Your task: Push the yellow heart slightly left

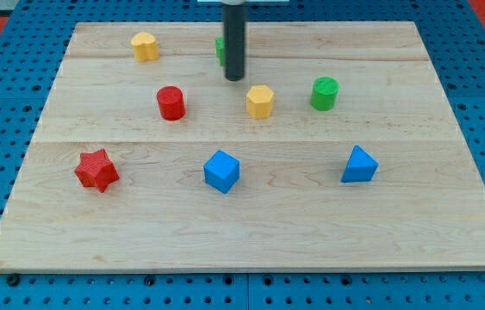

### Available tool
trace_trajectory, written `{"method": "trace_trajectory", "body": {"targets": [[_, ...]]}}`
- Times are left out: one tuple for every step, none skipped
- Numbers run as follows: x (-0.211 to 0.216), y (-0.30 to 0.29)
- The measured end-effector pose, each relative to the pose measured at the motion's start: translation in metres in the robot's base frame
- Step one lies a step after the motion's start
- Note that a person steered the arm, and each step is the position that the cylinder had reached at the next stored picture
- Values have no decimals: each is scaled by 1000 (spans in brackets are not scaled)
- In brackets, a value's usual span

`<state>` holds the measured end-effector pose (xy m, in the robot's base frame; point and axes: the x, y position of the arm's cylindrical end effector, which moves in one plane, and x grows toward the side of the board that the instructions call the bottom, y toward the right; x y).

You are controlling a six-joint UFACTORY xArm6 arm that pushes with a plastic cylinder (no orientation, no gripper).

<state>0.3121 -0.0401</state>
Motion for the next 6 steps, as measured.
{"method": "trace_trajectory", "body": {"targets": [[-1,-40],[-31,-41],[-54,-62],[-64,-92],[-64,-95],[-64,-115]]}}
